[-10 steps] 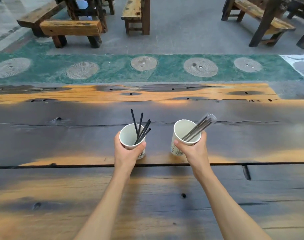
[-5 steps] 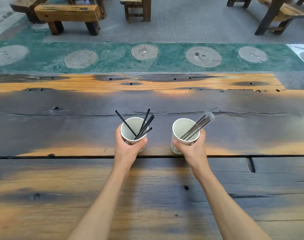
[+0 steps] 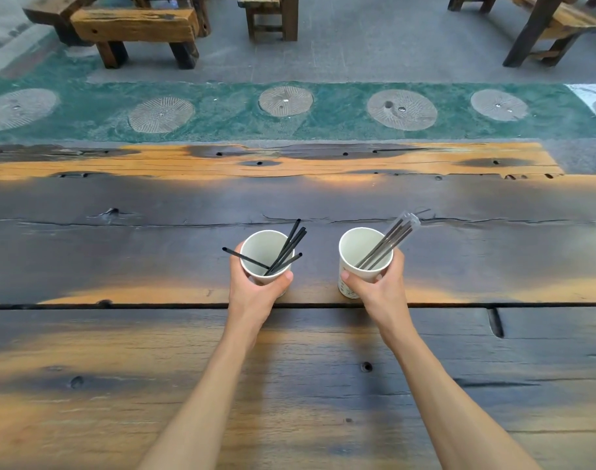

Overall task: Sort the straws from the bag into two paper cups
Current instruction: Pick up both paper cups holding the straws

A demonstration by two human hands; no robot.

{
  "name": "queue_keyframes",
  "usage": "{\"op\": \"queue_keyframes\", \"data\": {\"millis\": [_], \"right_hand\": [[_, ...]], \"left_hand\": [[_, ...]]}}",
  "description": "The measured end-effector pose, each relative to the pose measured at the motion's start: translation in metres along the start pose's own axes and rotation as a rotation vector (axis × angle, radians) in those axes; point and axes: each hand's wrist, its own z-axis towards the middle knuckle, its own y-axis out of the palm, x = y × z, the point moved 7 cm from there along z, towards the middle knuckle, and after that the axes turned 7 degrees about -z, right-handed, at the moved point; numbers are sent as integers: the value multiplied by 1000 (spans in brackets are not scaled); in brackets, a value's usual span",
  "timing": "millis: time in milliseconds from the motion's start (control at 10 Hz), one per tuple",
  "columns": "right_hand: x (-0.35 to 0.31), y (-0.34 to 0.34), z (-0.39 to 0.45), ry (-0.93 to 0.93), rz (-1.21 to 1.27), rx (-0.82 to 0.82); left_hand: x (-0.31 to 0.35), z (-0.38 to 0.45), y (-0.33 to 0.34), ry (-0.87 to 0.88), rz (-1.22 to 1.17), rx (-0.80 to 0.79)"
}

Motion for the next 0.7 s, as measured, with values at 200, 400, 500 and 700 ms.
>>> {"op": "queue_keyframes", "data": {"millis": [200, 400, 500, 700], "right_hand": [[2, 0, -3, 6, -1, -23], [-2, 1, -7, -2, -18, -25], [-6, 1, -12, -10, -10, -50], [-21, -8, -31, -18, -22, -50]], "left_hand": [[0, 0, 0, -3, -3, 4], [-4, -3, 0, -25, -22, 0], [-1, -9, -5, -31, 23, 23], [9, -30, -18, -69, 108, 78]]}}
